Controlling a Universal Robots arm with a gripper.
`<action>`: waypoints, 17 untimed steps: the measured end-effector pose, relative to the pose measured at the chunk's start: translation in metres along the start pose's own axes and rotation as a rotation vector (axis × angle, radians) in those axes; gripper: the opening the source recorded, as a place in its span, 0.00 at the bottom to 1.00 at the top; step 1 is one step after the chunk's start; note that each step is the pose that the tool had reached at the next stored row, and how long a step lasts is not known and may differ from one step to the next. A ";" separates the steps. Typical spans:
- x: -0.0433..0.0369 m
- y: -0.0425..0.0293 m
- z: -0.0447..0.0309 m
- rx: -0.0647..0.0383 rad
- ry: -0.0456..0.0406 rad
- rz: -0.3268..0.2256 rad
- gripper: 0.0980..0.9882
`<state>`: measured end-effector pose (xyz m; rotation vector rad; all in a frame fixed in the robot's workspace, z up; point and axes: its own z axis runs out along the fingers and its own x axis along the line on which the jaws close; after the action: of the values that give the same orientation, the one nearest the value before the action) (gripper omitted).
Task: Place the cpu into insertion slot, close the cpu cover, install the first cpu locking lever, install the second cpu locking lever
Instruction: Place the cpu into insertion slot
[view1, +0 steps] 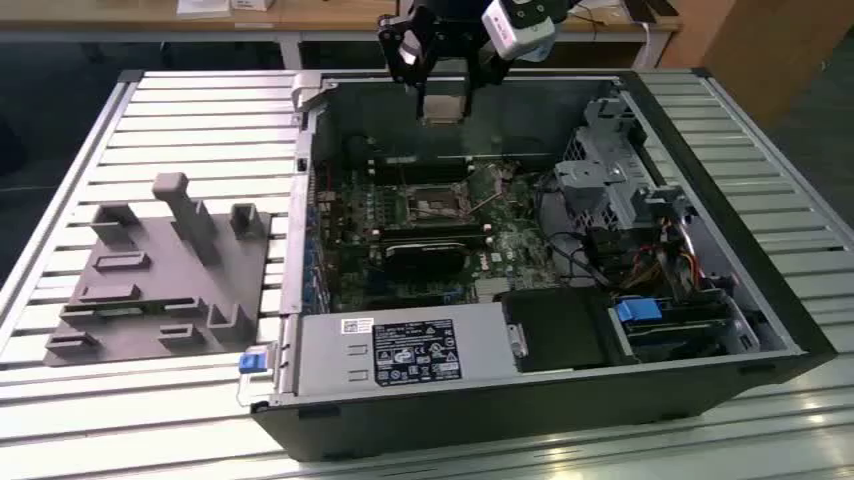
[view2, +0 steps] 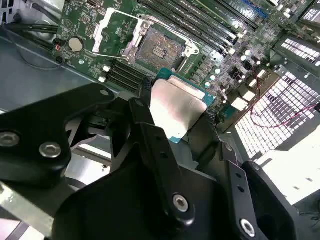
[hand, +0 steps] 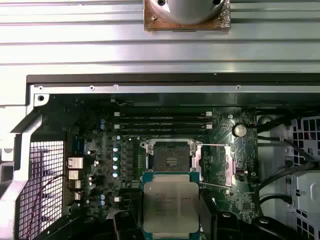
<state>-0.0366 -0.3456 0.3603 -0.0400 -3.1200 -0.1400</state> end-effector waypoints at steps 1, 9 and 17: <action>0.0000 0.0000 0.0000 0.000 0.0000 0.000 0.50; 0.0000 0.0000 0.0000 0.000 -0.0005 0.006 0.50; 0.0000 0.0000 0.0000 -0.001 -0.0024 0.027 0.50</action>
<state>-0.0366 -0.3456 0.3603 -0.0822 -3.1204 -0.1404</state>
